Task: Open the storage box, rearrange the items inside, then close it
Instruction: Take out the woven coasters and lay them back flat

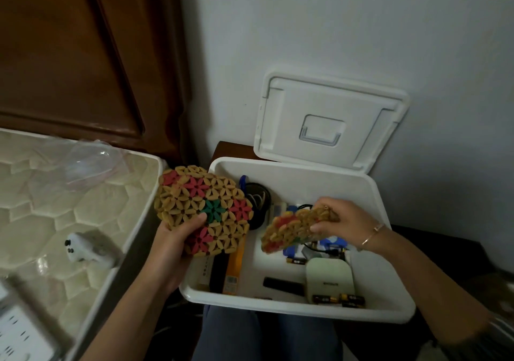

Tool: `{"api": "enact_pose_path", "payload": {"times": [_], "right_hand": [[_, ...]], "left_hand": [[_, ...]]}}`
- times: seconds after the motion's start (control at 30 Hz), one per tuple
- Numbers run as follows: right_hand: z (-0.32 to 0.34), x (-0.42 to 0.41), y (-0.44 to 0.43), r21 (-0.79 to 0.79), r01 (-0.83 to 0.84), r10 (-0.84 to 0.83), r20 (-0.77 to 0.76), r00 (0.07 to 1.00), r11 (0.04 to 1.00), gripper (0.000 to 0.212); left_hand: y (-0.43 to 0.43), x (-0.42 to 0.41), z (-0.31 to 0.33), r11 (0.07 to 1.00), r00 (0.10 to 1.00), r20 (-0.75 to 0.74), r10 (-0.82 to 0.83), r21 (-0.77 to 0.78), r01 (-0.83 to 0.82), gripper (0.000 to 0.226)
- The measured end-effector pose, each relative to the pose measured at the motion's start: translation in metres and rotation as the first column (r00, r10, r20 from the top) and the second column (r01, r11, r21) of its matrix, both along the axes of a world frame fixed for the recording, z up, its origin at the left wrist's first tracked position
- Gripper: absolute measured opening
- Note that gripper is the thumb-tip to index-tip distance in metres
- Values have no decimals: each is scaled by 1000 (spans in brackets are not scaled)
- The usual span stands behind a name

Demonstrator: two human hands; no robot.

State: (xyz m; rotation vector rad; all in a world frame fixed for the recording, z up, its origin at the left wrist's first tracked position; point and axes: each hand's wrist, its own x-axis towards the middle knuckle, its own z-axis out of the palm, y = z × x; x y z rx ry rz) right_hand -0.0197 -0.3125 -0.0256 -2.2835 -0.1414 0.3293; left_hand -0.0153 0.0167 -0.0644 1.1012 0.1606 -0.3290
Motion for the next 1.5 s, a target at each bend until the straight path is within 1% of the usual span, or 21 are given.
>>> {"api": "enact_pose_path", "payload": {"times": [0.07, 0.1, 0.17, 0.23, 0.27, 0.33, 0.4, 0.5, 0.67, 0.77, 0.83, 0.87, 0.9, 1.03, 1.1, 1.17, 1.27, 1.33, 1.4, 1.43, 1.5], "right_hand": [[12, -15, -2, 291, 167, -184, 30, 983, 942, 15], [16, -21, -1, 451, 227, -259, 9, 966, 863, 18], [21, -28, 5, 715, 310, -328, -119, 937, 626, 26], [20, -31, 18, 828, 397, -328, -276, 903, 396, 33], [19, -32, 27, 834, 444, -333, -338, 880, 328, 38], [12, -33, 45, 794, 539, -393, -416, 820, 283, 37], [4, -34, 59, 736, 606, -483, -430, 763, 301, 29], [-5, -36, 64, 714, 626, -537, -411, 737, 313, 25], [-17, -42, 71, 691, 646, -381, -530, 758, 324, 31], [-22, -46, 74, 709, 628, -361, -522, 773, 319, 49], [-23, -48, 72, 687, 605, -399, -463, 792, 404, 67], [-23, -48, 73, 667, 587, -416, -423, 805, 459, 66], [-24, -48, 72, 650, 571, -429, -386, 817, 502, 61], [-19, -50, 69, 577, 498, -484, -193, 854, 647, 25], [-17, -53, 70, 492, 449, -476, -77, 876, 746, 21], [-17, -56, 72, 357, 375, -416, 44, 908, 856, 25], [-18, -60, 72, 363, 335, -357, -5, 934, 870, 26], [-12, -61, 63, 379, 286, -280, -70, 957, 880, 37], [-7, -57, 43, 396, 268, -250, -98, 963, 878, 46], [-5, -54, 32, 389, 275, -264, -81, 961, 879, 42], [-10, -47, 7, 288, 317, -323, -29, 946, 904, 22]], "left_hand": [[-7, -1, 4, 999, 1000, 1, -12, 38, 12, 49], [-11, -2, 7, 998, 1000, -3, -24, 59, 24, 51], [-22, -7, 11, 995, 997, -28, -71, 75, 73, 55], [-36, -15, 14, 987, 987, -56, -154, 39, 156, 53], [-45, -20, 16, 981, 978, -73, -196, 0, 197, 50], [-60, -31, 18, 970, 963, -133, -236, -94, 225, 44], [-69, -38, 18, 960, 949, -187, -253, -172, 222, 45], [-70, -44, 16, 941, 927, -249, -281, -263, 215, 62], [-60, -47, 10, 925, 904, -321, -281, -343, 165, 70], [-55, -47, 11, 914, 894, -346, -285, -380, 144, 72], [-54, -49, 14, 927, 888, -354, -294, -333, 174, 76], [-53, -50, 15, 935, 886, -360, -294, -299, 189, 81], [-54, -50, 15, 944, 885, -368, -285, -269, 193, 82], [-56, -51, 18, 956, 897, -366, -247, -245, 164, 60], [-58, -50, 20, 958, 901, -359, -245, -234, 167, 65], [-60, -50, 23, 956, 905, -338, -258, -226, 188, 75], [-59, -48, 24, 957, 906, -330, -266, -204, 206, 70], [-56, -46, 23, 955, 909, -319, -270, -207, 211, 66], [-49, -41, 21, 953, 923, -286, -258, -234, 193, 52], [-43, -38, 20, 956, 935, -270, -229, -244, 163, 44], [-29, -30, 17, 966, 960, -239, -145, -243, 85, 39]]}}
